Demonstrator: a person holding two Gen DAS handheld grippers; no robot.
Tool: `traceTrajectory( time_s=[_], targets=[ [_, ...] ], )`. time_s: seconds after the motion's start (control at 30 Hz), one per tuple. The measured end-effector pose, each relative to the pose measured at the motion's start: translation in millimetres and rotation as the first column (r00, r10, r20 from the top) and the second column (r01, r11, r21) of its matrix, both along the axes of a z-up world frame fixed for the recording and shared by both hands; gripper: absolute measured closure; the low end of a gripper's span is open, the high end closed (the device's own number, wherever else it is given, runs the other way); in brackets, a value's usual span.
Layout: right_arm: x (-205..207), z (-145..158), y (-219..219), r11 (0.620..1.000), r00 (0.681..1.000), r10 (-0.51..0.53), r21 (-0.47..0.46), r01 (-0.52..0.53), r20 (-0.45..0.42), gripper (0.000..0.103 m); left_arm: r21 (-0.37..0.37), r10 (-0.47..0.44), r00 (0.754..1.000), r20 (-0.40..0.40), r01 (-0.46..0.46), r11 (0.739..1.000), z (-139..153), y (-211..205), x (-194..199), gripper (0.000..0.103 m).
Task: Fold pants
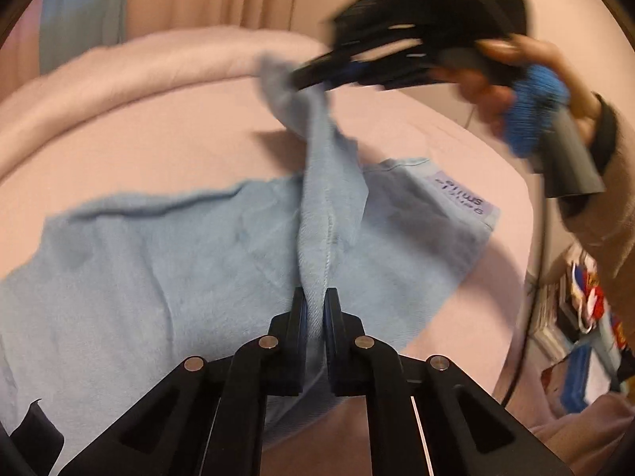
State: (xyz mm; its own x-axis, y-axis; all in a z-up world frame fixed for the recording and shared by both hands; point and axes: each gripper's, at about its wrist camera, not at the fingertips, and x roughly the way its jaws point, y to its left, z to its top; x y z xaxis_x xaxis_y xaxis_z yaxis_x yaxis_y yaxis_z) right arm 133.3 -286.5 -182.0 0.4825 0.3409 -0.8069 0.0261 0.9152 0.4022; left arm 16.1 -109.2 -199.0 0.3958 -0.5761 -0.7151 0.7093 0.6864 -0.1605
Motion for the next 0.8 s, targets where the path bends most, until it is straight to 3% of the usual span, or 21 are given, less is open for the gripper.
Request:
traceTrajectory(
  time_s=[0.1, 0.2, 0.37, 0.53, 0.67, 0.77, 0.8],
  targets=[
    [-55.1, 30.6, -41.0, 0.993, 0.991, -0.091, 0.089, 0.083, 0.094, 0.095, 0.021, -0.031, 0.998, 0.062, 0.029, 0.999, 6.9, -6.2, -13.2, 0.096],
    [-104.7, 22.8, -76.4, 0.977, 0.978, -0.179, 0.139, 0.163, 0.109, 0.094, 0.085, -0.059, 0.995, 0.084, 0.052, 0.995, 1.3, -13.7, -18.7, 0.096],
    [-174.5, -45.0, -97.3, 0.938, 0.96, -0.279, 0.21, 0.276, -0.016, 0.094, 0.186, -0.109, 0.991, 0.078, 0.093, 0.978, -16.0, -28.9, -25.9, 0.096],
    [-191.1, -74.0, -116.7, 0.873, 0.933, -0.348, 0.332, 0.359, -0.092, 0.09, 0.238, -0.11, 0.988, 0.104, 0.083, 0.968, -20.6, -35.8, -31.4, 0.095],
    [-194.5, -66.6, -123.6, 0.817, 0.903, -0.423, 0.396, 0.418, -0.08, 0.072, 0.239, -0.089, 0.992, 0.09, 0.065, 0.969, -18.1, -34.3, -33.5, 0.097],
    [-194.6, -58.9, -134.4, 0.797, 0.872, -0.485, 0.379, 0.47, -0.06, 0.073, 0.247, -0.098, 0.991, 0.093, 0.072, 0.966, -15.9, -37.1, -33.3, 0.098],
    [-192.1, -54.7, -131.3, 0.807, 0.866, -0.498, 0.341, 0.482, -0.045, 0.084, 0.249, -0.106, 0.99, 0.095, 0.079, 0.965, -14.8, -37.8, -35.0, 0.098]
  ],
)
